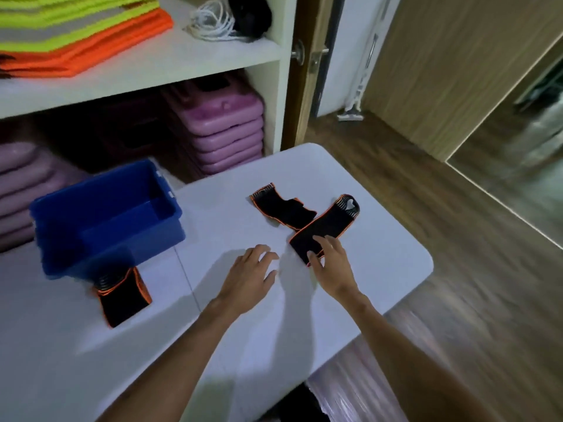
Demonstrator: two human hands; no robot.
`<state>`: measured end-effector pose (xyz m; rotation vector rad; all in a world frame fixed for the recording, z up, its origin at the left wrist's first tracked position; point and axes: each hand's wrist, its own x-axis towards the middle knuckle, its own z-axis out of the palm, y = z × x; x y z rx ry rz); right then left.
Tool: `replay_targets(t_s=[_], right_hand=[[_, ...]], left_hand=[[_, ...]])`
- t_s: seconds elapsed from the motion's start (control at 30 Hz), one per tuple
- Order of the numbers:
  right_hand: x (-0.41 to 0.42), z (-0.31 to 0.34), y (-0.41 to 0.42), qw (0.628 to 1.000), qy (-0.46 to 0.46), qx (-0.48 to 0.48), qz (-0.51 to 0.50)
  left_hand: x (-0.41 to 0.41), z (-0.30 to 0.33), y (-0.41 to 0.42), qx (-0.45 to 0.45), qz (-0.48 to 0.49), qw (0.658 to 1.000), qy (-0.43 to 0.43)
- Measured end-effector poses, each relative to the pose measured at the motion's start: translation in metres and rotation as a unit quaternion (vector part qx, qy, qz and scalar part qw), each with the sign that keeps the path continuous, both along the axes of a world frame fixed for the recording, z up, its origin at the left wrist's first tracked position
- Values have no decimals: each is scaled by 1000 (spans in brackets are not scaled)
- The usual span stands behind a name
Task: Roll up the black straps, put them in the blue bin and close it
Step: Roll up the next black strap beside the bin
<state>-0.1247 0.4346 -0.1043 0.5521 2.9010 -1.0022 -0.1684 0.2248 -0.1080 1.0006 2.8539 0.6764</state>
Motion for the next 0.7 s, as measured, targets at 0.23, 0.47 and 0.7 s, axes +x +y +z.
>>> replay_targets(t_s=[0.23, 0.47, 0.7], right_hand=[[-37, -15, 98, 997, -60, -8, -43], [-88, -20, 152, 992, -123, 36, -16], [-118, -30, 159, 990, -137, 39, -12]], left_hand=[[-35, -26, 93, 62, 63, 982, -165], [-55, -56, 125, 68, 198, 954, -212], [-45, -44, 122, 157, 216, 915, -301]])
